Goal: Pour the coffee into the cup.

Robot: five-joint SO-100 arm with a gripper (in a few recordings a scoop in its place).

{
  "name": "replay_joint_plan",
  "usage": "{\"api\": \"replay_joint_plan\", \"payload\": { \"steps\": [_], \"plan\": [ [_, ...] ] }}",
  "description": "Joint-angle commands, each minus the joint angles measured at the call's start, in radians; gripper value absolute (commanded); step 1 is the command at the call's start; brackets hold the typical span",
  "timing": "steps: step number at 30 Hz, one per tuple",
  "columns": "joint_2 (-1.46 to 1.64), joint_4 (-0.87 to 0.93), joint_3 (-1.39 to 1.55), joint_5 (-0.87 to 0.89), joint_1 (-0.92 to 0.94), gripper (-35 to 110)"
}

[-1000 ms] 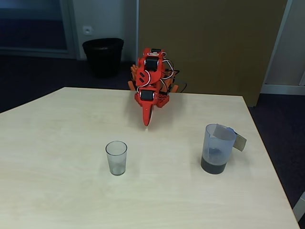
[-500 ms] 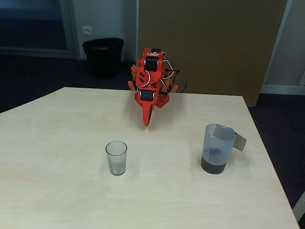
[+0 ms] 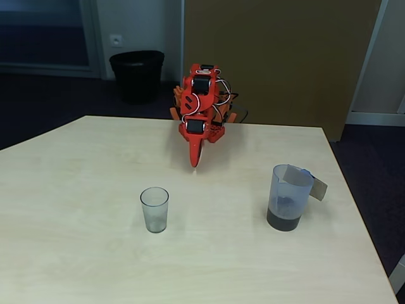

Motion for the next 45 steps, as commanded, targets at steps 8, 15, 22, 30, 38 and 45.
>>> {"api": "replay_joint_plan", "payload": {
  "steps": [8, 15, 22, 30, 38, 45],
  "plan": [
    [0.012, 0.014, 0.006, 0.0, -0.006, 0],
    [0.011, 0.014, 0.006, 0.002, -0.11, 0],
    [0.011, 0.014, 0.006, -0.048, -0.359, 0],
    [0.025, -0.084, 0.006, 0.072, -0.6, 0],
    [0.034, -0.212, 0.006, 0.693, -0.637, 0],
    [-0.078, -0.29, 0.006, 1.247, -0.666, 0]
  ]
}}
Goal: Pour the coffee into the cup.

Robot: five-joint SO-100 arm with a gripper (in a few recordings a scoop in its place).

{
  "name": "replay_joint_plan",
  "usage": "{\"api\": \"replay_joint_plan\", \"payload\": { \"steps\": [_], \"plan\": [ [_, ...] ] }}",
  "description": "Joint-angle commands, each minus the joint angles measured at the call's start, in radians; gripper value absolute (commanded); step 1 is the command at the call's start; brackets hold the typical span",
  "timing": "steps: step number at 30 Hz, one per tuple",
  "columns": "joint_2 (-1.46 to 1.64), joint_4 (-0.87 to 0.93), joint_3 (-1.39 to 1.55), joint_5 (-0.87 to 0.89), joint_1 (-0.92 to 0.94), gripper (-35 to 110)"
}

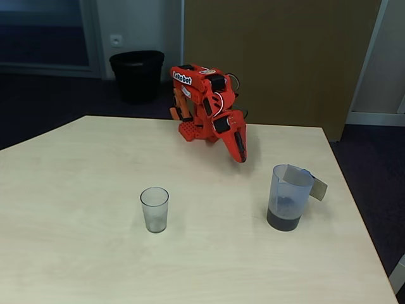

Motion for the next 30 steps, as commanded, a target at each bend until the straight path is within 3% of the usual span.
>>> {"api": "replay_joint_plan", "payload": {
  "steps": [1, 5, 8, 12, 21, 26, 28, 30],
  "plan": [
    [-0.058, -0.114, 0.006, 0.153, -0.038, 0],
    [-0.095, -0.258, 0.006, 0.178, -0.046, 4],
    [-0.066, -0.345, 0.006, 0.1, -0.038, 0],
    [0.103, -0.287, 0.006, 0.115, -0.044, 0],
    [0.124, -0.245, 0.005, 0.124, -0.058, 0],
    [-0.02, -0.374, 0.006, 0.256, -0.043, 1],
    [-0.114, -0.454, 0.006, 0.319, -0.052, 8],
    [-0.196, -0.534, 0.006, 0.391, -0.075, 0]
  ]
}}
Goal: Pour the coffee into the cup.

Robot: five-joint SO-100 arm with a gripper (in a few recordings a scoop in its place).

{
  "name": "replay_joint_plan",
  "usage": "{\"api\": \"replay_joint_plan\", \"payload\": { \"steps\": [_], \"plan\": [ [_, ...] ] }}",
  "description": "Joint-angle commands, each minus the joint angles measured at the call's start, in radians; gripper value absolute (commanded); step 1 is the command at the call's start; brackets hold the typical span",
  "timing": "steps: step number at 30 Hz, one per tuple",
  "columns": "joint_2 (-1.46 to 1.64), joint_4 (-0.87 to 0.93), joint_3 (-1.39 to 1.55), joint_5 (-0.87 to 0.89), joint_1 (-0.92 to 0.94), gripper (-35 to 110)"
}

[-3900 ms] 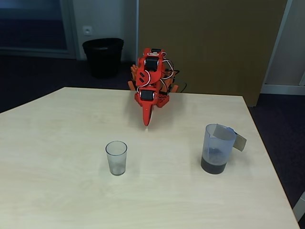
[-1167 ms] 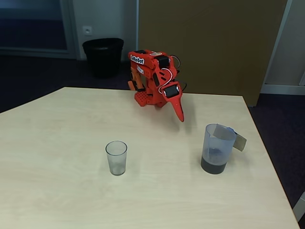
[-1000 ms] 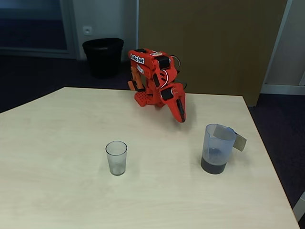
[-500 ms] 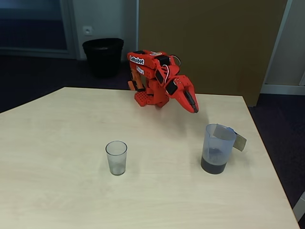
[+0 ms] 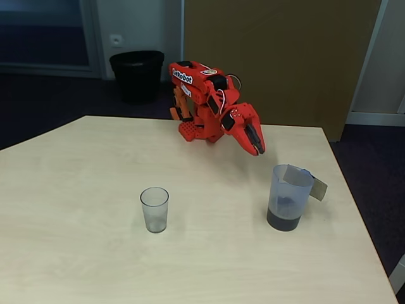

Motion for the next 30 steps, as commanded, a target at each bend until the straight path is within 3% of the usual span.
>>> {"api": "replay_joint_plan", "payload": {
  "steps": [1, 9, 13, 30],
  "plan": [
    [-0.129, -0.123, 0.006, 0.137, -0.043, 0],
    [-0.368, -0.416, -0.02, 0.268, -0.138, 2],
    [-0.466, -0.505, -0.041, 0.172, -0.147, 14],
    [-0.911, -0.828, -0.233, 0.058, -0.186, 22]
  ]
}}
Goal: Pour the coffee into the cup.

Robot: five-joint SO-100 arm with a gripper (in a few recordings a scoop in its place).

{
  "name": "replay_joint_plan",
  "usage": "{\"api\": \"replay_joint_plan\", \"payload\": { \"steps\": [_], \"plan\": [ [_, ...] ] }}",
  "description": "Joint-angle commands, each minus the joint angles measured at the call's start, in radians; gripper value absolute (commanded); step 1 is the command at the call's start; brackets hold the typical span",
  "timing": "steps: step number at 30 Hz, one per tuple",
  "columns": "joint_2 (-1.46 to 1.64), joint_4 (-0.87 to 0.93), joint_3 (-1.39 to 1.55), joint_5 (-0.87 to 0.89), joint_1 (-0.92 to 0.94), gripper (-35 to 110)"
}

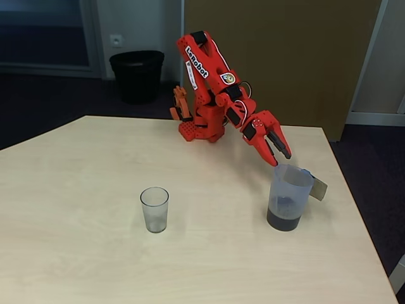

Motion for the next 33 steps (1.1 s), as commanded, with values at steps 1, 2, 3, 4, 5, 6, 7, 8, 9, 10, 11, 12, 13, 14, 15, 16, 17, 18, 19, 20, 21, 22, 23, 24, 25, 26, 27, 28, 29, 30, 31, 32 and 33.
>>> {"api": "replay_joint_plan", "payload": {
  "steps": [1, 2, 3, 4, 5, 6, 7, 8, 9, 10, 11, 12, 13, 14, 15, 16, 17, 18, 19, 20, 21, 22, 23, 24, 25, 26, 27, 28, 29, 30, 31, 32, 33],
  "plan": [
    [-0.075, -0.066, -0.081, 0.002, -0.018, 22],
    [-0.101, -0.08, -0.097, 0.002, -0.017, 22],
    [-0.127, -0.095, -0.112, 0.002, -0.014, 22],
    [-0.156, -0.109, -0.127, -0.002, -0.011, 21],
    [-0.183, -0.123, -0.141, -0.003, -0.008, 21],
    [-0.21, -0.137, -0.155, -0.003, -0.006, 21],
    [-0.233, -0.144, -0.169, -0.002, -0.006, 21],
    [-0.256, -0.155, -0.183, -0.002, -0.003, 21],
    [-0.278, -0.167, -0.193, -0.002, 0.0, 21],
    [-0.299, -0.178, -0.206, -0.002, 0.003, 21],
    [-0.319, -0.184, -0.218, -0.002, 0.006, 21],
    [-0.341, -0.192, -0.229, -0.003, 0.012, 21],
    [-0.362, -0.207, -0.239, -0.006, 0.017, 21],
    [-0.383, -0.219, -0.25, -0.009, 0.021, 21],
    [-0.405, -0.229, -0.261, -0.011, 0.026, 21],
    [-0.426, -0.239, -0.272, -0.012, 0.031, 21],
    [-0.448, -0.252, -0.282, -0.014, 0.032, 21],
    [-0.466, -0.259, -0.296, -0.012, 0.034, 21],
    [-0.485, -0.268, -0.307, -0.009, 0.034, 21],
    [-0.503, -0.278, -0.321, -0.009, 0.035, 21],
    [-0.52, -0.282, -0.336, -0.008, 0.035, 21],
    [-0.538, -0.288, -0.35, -0.005, 0.035, 21],
    [-0.555, -0.295, -0.362, -0.002, 0.035, 21],
    [-0.571, -0.302, -0.374, 0.0, 0.035, 21],
    [-0.588, -0.307, -0.385, 0.002, 0.035, 21],
    [-0.601, -0.311, -0.397, 0.003, 0.035, 21],
    [-0.615, -0.316, -0.408, 0.0, 0.035, 21],
    [-0.629, -0.321, -0.419, 0.0, 0.035, 21],
    [-0.641, -0.325, -0.428, 0.0, 0.035, 21],
    [-0.655, -0.331, -0.437, -0.002, 0.035, 21],
    [-0.669, -0.336, -0.446, -0.002, 0.035, 21],
    [-0.681, -0.342, -0.454, -0.002, 0.035, 21],
    [-0.693, -0.347, -0.462, -0.003, 0.035, 21]
  ]
}}
